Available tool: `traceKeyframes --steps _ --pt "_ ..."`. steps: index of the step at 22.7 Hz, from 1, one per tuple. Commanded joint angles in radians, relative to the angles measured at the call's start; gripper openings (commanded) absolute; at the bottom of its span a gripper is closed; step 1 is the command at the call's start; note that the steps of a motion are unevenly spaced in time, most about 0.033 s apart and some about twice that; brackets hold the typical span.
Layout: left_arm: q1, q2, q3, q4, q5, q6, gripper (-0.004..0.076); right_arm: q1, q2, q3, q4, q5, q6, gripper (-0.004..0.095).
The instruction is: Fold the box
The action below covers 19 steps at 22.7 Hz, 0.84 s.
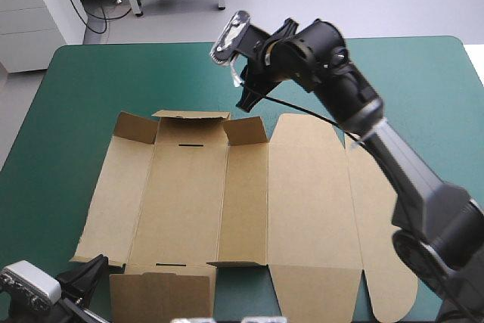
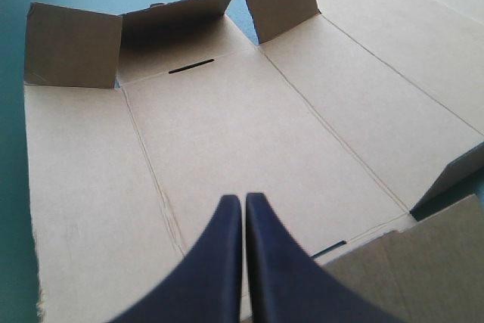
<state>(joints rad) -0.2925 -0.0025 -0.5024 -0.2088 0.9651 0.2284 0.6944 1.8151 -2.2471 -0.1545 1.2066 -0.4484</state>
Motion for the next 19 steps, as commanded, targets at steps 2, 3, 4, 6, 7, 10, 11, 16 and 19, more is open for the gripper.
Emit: traceKeyframes --steps 2,3,4,6,7,10,11,16,19 --pt "-0.003 0.018 -0.025 -0.020 -0.072 -0.004 -0.0008 -0.002 -0.234 0.087 -0.020 -0.036 0.117 0.0050" --pt "-0.003 0.018 -0.025 -0.020 -0.072 -0.004 -0.0008 -0.002 -0.280 0.127 -0.020 -0.036 0.130 0.0005" --pt "-0.003 0.018 -0.025 -0.020 -0.072 -0.004 -0.0008 -0.002 -0.326 0.171 -0.020 -0.036 0.157 -0.0016" --pt "-0.003 0.018 -0.025 -0.020 -0.072 -0.004 -0.0008 -0.002 -0.412 0.257 -0.020 -0.036 0.196 -0.0020" --pt "-0.003 0.018 -0.025 -0.020 -0.072 -0.004 -0.0008 -0.002 -0.508 0.364 -0.020 -0.036 0.234 -0.0020" --pt "-0.003 0.018 -0.025 -0.020 -0.072 -0.004 -0.0008 -0.002 -0.680 0.586 -0.020 -0.037 0.304 -0.0020" --pt "-0.003 0.018 -0.025 -0.020 -0.072 -0.004 -0.0008 -0.002 -0.737 0.683 -0.022 -0.040 0.343 -0.0020" --pt "-0.003 0.018 -0.025 -0.020 -0.072 -0.004 -0.0008 -0.002 -0.977 1.089 -0.020 -0.122 0.476 -0.0019" --pt "-0.003 0.018 -0.025 -0.020 -0.072 -0.004 -0.0008 -0.002 -1.109 1.324 -0.013 -0.206 0.557 -0.0020"
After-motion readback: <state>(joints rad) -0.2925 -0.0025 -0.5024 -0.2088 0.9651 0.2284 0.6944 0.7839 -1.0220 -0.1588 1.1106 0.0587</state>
